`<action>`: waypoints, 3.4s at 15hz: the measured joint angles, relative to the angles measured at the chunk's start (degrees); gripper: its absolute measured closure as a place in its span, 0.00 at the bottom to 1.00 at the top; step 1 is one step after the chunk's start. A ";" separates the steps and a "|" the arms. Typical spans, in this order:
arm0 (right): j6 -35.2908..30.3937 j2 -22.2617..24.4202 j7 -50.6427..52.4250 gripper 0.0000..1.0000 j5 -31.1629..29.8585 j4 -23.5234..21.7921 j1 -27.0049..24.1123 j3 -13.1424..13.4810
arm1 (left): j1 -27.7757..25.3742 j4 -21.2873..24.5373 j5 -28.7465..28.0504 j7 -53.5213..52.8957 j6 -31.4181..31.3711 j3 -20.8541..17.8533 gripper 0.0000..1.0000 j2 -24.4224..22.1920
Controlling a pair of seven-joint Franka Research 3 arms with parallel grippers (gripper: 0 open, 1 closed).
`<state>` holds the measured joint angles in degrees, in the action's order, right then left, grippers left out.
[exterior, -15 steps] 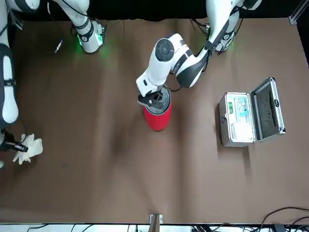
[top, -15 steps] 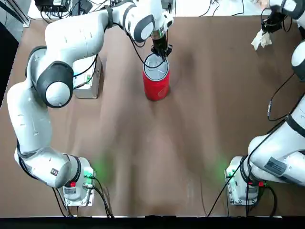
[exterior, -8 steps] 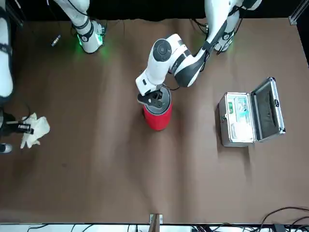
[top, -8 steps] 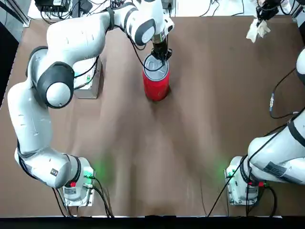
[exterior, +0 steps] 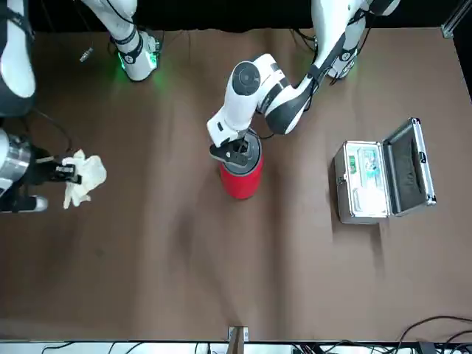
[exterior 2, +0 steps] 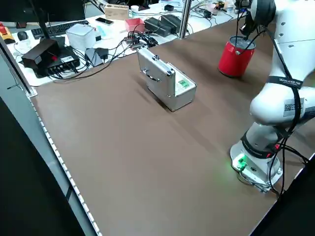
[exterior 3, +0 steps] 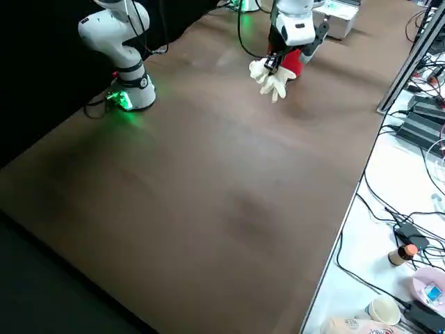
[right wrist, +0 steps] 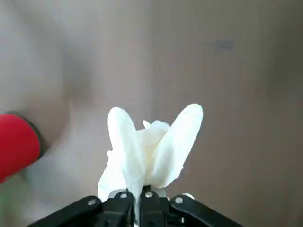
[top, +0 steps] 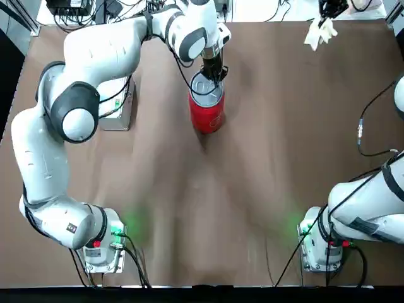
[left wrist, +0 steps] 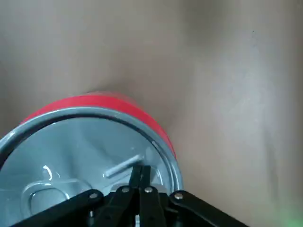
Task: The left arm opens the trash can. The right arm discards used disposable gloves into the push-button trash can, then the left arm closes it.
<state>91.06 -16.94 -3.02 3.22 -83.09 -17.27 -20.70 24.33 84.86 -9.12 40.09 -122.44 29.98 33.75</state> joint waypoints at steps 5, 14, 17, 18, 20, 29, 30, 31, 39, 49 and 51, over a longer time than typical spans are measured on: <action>-0.53 -0.08 -4.14 0.97 0.49 -0.77 7.13 -0.60 | 0.04 -0.56 -0.44 0.38 1.11 0.15 0.99 -0.03; -0.51 -0.04 -9.88 0.97 2.29 -0.45 12.16 -0.70 | -0.35 -1.13 -0.97 1.66 8.77 0.16 0.99 -4.80; -0.35 -0.01 -10.82 0.97 3.66 0.10 13.71 -0.79 | -1.25 -1.35 -0.92 1.78 10.60 0.13 0.99 -7.67; -0.31 0.02 -11.12 0.97 4.30 0.47 14.21 -0.83 | -2.03 -1.44 -0.70 1.81 11.31 0.15 0.99 -8.71; -0.10 0.02 -11.39 0.97 5.55 1.04 15.57 -0.90 | -4.13 -1.75 0.38 1.79 13.05 0.14 0.94 -10.78; 10.81 -5.43 -18.88 0.97 12.32 0.56 26.28 -0.89 | -13.12 -4.90 2.47 1.50 24.86 0.19 0.41 -16.39; 12.45 -6.73 -20.04 0.97 12.95 0.51 27.43 -0.87 | -13.98 -4.96 2.50 1.44 25.36 0.20 0.37 -16.84; 14.21 -8.04 -21.57 0.97 14.22 0.49 28.57 -0.87 | -14.88 -4.99 2.53 1.34 25.86 0.19 0.37 -17.36; 17.01 -12.57 -28.20 0.97 15.97 0.50 35.66 -0.86 | -23.25 -5.36 4.29 -8.00 33.31 0.15 0.02 -21.46; 17.26 -14.44 -29.31 0.97 25.06 0.62 35.90 0.07 | -33.73 -8.71 4.30 -27.74 38.18 -0.31 0.00 -24.76; 17.73 -15.72 -29.35 0.97 26.50 0.62 35.87 0.14 | -35.16 -8.89 4.30 -28.72 38.18 -0.31 0.00 -24.81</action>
<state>108.79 -32.65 -32.38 29.72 -82.47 18.60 -20.55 -10.83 75.97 -4.82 11.37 -84.26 29.67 8.94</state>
